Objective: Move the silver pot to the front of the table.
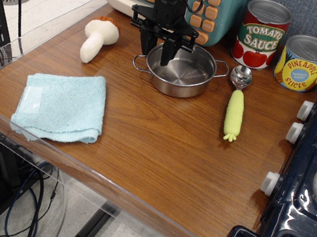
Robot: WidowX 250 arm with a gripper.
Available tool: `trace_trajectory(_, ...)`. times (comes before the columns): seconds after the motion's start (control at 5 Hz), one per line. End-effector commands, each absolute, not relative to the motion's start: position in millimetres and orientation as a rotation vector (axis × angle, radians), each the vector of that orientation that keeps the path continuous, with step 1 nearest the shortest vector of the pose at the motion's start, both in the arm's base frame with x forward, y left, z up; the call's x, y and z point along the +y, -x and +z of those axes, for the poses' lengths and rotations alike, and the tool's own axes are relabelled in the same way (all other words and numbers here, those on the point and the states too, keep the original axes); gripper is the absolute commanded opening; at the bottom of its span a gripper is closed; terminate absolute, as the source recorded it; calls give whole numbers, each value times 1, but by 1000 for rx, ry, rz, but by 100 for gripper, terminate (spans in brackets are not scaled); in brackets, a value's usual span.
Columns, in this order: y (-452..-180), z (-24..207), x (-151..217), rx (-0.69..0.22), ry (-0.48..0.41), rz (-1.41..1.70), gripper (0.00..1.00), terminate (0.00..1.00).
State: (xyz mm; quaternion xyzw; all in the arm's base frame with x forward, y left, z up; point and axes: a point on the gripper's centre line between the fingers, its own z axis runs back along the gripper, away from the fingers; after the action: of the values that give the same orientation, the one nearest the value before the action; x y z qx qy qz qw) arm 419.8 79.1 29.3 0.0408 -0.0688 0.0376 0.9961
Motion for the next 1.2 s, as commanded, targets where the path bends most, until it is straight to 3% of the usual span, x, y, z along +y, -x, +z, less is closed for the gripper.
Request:
trace_trajectory(0.0,-419,50,82,-180,-91,85,0,0)
trace_trajectory(0.4,-403,91,98,-217,-8,138,0,0)
trace_trajectory(0.6,-388,109,93,-227,-23,140,0,0)
trace_trajectory(0.8,-363,109,64,-218,43,73,0,0)
trace_trajectory(1.0,-339,94,37,-173,79,4,0,0)
